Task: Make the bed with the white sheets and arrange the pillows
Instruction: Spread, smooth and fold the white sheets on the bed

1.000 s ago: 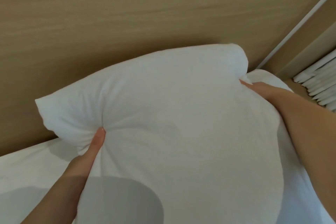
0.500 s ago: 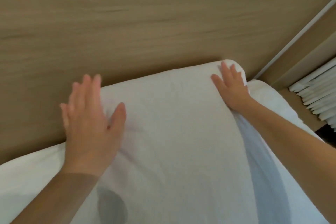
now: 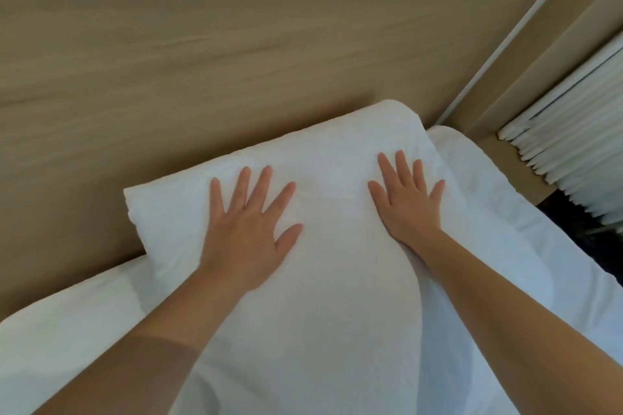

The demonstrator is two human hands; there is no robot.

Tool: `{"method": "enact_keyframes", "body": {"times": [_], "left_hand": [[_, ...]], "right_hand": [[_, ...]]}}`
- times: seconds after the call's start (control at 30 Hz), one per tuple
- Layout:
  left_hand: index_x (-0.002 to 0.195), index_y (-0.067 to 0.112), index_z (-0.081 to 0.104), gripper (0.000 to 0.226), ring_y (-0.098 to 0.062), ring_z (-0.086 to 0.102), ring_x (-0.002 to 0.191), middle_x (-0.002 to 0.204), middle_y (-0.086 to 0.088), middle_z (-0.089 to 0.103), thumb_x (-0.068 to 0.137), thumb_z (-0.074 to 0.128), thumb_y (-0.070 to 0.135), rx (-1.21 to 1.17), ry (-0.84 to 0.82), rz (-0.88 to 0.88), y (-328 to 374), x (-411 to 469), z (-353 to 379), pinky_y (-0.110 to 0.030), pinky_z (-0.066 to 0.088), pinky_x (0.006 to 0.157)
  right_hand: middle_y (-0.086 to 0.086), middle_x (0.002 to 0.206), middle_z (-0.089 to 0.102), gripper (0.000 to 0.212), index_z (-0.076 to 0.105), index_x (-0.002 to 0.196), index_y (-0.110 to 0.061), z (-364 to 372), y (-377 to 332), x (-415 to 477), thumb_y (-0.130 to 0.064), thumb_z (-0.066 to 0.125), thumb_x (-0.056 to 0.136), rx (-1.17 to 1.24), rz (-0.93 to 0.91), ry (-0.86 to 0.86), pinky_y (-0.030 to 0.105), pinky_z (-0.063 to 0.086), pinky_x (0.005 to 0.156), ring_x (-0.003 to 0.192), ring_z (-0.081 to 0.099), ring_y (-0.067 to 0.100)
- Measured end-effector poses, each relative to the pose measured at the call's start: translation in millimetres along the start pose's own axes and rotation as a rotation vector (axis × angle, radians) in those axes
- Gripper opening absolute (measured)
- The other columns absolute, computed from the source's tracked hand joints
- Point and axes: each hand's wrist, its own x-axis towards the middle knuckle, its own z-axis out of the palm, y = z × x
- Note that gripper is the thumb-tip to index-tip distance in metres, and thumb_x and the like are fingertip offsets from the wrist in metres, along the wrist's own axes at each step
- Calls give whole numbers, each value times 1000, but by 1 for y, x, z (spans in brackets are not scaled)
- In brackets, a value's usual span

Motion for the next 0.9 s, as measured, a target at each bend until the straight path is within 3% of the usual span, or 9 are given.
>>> {"method": "enact_keyframes", "body": {"times": [0.07,0.23,0.4,0.5,0.63,0.67,0.77,0.83,0.9], "left_hand": [[150,43,-15,71,-25,-23,147,160,2,-23,84,-17,68,2,6,-47,-20,13,5,-59,-12,115],[148,36,-24,69,-30,-22,146,159,-4,-26,86,-13,64,33,-61,32,-32,13,8,-59,-12,114],[150,28,-25,72,-31,-22,146,158,-8,-28,90,-7,63,66,-140,168,-57,1,-4,-56,-6,117],[151,26,-22,73,-31,-20,147,159,-9,-26,91,-2,63,137,-214,229,-81,-1,-20,-53,-2,119],[152,22,-21,77,-34,-20,146,158,-12,-26,94,8,63,169,-249,338,-77,10,-48,-52,-1,119],[152,23,-20,77,-32,-22,146,158,-11,-26,94,10,63,156,-220,405,-70,15,-52,-52,-2,119],[151,29,-19,74,-29,-25,146,158,-5,-28,92,7,65,88,-142,620,-41,28,-56,-53,-4,119],[151,35,-18,72,-28,-24,146,159,-2,-28,90,4,67,85,-141,689,-26,39,-45,-55,-5,118],[151,37,-16,74,-27,-22,147,159,0,-26,87,0,70,109,-159,664,-27,51,-29,-55,-6,118]], "right_hand": [[-7,164,-11,63,-9,152,-43,0,8,1,-66,2,94,26,126,-19,63,-6,116,150,-10,26],[-6,164,-8,63,-5,153,-42,1,29,-58,-64,7,95,110,434,-79,65,-5,114,150,-9,26],[-7,163,-15,63,-5,154,-42,8,-10,-146,-62,13,97,262,729,-52,70,1,112,150,-14,27],[-6,163,-11,65,-2,154,-41,10,-35,-180,-63,20,97,514,972,27,67,10,113,150,-5,30],[6,164,9,77,7,157,-24,20,-27,-227,-62,35,96,940,1169,249,45,14,120,148,16,28],[4,163,13,77,9,157,-24,24,-18,-239,-63,36,96,1028,1273,284,47,17,119,148,20,28],[-6,162,15,73,16,153,-38,31,1,-276,-73,32,91,1301,1555,357,69,21,106,146,22,33],[-7,160,20,86,22,152,-39,35,-1,-267,-86,34,80,1484,1580,351,68,20,106,144,25,34],[-7,146,43,118,41,142,-36,68,8,-228,-104,41,45,1558,1337,258,50,32,110,131,44,23]]}}
